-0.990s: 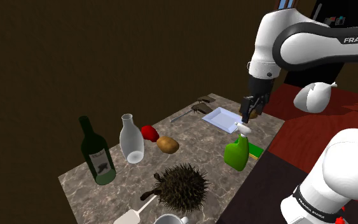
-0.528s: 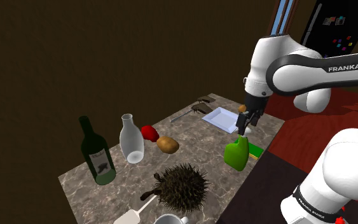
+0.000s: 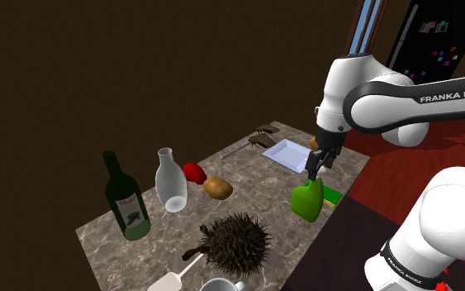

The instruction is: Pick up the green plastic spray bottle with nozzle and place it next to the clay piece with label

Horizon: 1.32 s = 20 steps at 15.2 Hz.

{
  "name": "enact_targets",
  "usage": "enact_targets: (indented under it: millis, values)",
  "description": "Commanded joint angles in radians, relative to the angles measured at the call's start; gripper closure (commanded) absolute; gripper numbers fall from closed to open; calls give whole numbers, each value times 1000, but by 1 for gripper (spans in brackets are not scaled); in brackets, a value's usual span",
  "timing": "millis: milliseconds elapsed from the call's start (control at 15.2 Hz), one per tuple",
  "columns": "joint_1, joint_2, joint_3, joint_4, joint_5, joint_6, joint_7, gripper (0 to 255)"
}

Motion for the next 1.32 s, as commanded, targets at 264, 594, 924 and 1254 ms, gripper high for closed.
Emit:
enact_targets:
  millis: [264, 594, 924, 1254]
  values:
    - [0, 0, 0, 0, 0, 0, 0, 255]
    - [0, 0, 0, 0, 0, 0, 0, 255]
    - [-1, -11, -2, 35, -2, -46, 0, 255]
    - [-3, -23, -6, 96, -6, -119, 1, 255]
